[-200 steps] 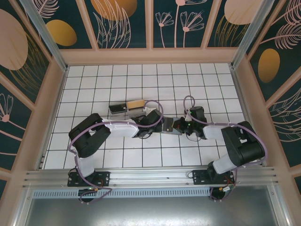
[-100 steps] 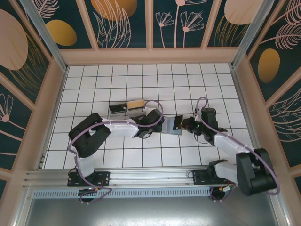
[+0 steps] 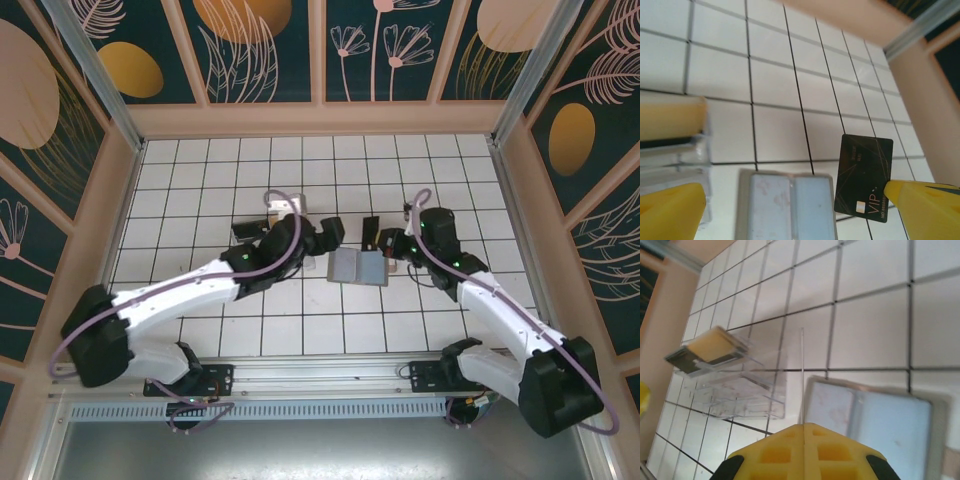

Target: Take the credit cards out of the card holder

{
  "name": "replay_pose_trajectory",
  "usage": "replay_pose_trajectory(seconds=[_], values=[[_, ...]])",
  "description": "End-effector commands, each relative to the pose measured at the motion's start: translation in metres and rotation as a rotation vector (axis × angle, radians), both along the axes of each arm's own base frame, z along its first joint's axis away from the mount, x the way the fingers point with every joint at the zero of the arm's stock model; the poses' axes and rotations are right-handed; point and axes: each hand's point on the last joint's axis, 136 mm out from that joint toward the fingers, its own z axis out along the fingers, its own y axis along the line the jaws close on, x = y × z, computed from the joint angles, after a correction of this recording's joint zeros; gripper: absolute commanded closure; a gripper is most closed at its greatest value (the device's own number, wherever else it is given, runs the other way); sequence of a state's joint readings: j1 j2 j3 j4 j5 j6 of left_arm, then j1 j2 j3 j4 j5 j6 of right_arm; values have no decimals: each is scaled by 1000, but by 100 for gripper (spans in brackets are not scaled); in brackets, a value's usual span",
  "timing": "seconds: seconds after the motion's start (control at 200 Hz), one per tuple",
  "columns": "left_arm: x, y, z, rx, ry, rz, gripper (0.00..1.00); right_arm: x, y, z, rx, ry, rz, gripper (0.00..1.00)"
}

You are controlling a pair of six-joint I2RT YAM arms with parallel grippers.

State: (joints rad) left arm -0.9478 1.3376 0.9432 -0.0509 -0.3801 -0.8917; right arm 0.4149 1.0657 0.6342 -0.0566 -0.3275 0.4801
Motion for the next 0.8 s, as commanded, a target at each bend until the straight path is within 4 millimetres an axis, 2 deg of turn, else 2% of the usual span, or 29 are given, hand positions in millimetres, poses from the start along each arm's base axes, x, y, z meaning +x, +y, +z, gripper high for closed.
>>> replay_pose_trajectory(seconds=[0.0, 0.195, 0.33, 0.485, 0.66, 0.795], values=[[-6, 52, -15, 120, -4, 140, 1, 13, 28, 29, -102, -165, 98, 100], [-26, 104, 1, 102, -64, 233, 1, 19, 93, 57, -263, -433, 359, 100], [-40, 136, 2, 79, -89, 292, 1, 22, 124, 72, -361, -639, 510, 100], [-55, 159, 2, 59, -113, 299, 1, 20, 162, 83, -415, -758, 683, 100], [-67, 175, -5, 36, -118, 299, 1, 22, 200, 75, -545, -806, 874, 100], [-73, 183, -8, 24, -109, 310, 1, 23, 220, 72, -613, -832, 985, 100]])
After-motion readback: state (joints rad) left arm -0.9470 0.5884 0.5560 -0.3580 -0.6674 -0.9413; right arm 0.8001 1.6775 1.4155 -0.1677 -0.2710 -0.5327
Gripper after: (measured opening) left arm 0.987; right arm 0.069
